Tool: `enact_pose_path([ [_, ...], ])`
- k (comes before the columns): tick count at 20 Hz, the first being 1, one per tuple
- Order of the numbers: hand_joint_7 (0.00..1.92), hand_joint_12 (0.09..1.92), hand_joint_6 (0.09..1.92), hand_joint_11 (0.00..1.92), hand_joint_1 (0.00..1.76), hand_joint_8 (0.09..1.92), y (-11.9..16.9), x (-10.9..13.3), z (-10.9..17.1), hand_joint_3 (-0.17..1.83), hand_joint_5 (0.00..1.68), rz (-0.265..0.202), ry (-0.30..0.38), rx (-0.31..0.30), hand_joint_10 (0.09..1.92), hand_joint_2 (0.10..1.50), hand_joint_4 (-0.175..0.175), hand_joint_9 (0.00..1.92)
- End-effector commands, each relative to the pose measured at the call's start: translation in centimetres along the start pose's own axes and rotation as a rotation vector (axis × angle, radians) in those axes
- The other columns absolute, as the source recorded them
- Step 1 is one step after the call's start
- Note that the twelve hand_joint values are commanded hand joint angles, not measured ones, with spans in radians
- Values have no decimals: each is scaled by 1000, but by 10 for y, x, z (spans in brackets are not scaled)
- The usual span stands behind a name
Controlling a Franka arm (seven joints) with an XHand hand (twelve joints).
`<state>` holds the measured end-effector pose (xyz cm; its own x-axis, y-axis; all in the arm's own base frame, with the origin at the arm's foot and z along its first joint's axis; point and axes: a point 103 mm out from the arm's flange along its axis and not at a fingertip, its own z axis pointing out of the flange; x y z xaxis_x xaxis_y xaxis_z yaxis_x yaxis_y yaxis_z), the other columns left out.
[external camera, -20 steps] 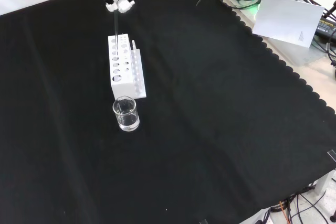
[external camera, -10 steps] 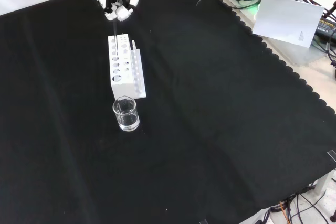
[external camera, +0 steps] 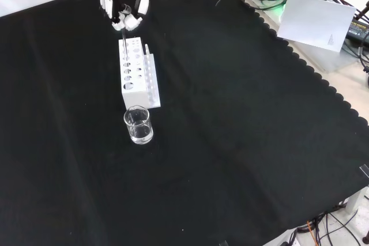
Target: Put the glass rod back on the white test tube rack.
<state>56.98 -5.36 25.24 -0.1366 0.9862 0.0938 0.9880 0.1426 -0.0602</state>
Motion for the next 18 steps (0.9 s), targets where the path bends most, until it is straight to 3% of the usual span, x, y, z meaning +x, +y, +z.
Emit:
enact_pose_path([
  [1, 1310, 743, 457, 1258, 1318, 872, 2, -2, 6, 620, 1218, 10, -2, 16, 638, 690, -175, 1762],
  [12, 1328, 752, 482, 1267, 1318, 832, 4, -2, 8, 620, 1209, 8, 40, 46, 634, 687, -175, 1769],
  [15, 1413, 763, 774, 1321, 1355, 522, 5, -2, 8, 623, 1051, -15, 64, 63, 620, 657, -175, 1790],
  [18, 1232, 750, 942, 1351, 1349, 568, 6, 0, 9, 879, 822, -19, 64, 79, 627, 443, -175, 1779],
])
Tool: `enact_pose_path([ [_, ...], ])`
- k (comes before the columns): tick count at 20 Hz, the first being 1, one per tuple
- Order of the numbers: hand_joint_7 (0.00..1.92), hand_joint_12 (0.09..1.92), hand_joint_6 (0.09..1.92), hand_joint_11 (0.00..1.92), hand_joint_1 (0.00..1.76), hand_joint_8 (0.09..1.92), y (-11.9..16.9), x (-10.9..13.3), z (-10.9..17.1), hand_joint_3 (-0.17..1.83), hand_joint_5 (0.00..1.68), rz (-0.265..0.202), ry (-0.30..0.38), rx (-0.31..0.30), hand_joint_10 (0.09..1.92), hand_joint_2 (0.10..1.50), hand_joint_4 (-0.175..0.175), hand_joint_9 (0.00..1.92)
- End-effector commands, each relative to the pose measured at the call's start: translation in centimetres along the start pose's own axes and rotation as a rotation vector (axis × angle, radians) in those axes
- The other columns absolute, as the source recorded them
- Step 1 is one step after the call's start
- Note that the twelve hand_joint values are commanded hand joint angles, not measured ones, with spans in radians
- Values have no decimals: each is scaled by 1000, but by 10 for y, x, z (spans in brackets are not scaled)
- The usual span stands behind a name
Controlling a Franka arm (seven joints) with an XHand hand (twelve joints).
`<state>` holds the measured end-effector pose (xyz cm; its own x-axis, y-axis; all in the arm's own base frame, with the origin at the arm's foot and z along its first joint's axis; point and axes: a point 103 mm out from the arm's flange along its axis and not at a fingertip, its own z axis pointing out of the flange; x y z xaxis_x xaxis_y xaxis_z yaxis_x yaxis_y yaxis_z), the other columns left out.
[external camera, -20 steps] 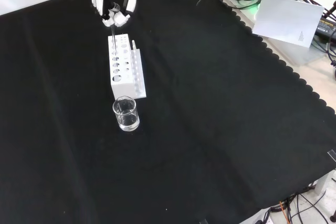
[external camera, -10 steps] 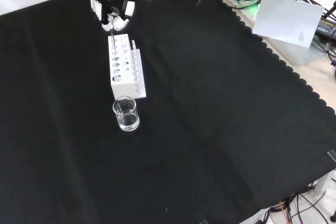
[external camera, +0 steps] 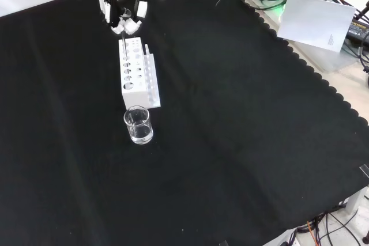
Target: Put the glass rod back on the white test tube rack.
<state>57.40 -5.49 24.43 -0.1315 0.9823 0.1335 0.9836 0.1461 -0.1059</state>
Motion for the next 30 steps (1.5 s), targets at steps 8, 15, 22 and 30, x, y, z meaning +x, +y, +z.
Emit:
enact_pose_path([
  [8, 1043, 785, 990, 1357, 1382, 703, -2, 1, -2, 978, 623, -17, 29, 37, 696, 359, -175, 1755],
  [15, 1007, 808, 994, 1329, 1392, 743, -10, -3, -8, 1015, 609, -18, 31, 23, 774, 360, -175, 1730],
  [22, 1001, 812, 998, 1323, 1392, 748, -14, -6, -12, 1028, 616, -10, 31, 17, 789, 361, -175, 1728],
  [30, 996, 815, 997, 1320, 1390, 750, -18, -10, -17, 1035, 618, -13, 46, 1, 799, 360, -175, 1726],
])
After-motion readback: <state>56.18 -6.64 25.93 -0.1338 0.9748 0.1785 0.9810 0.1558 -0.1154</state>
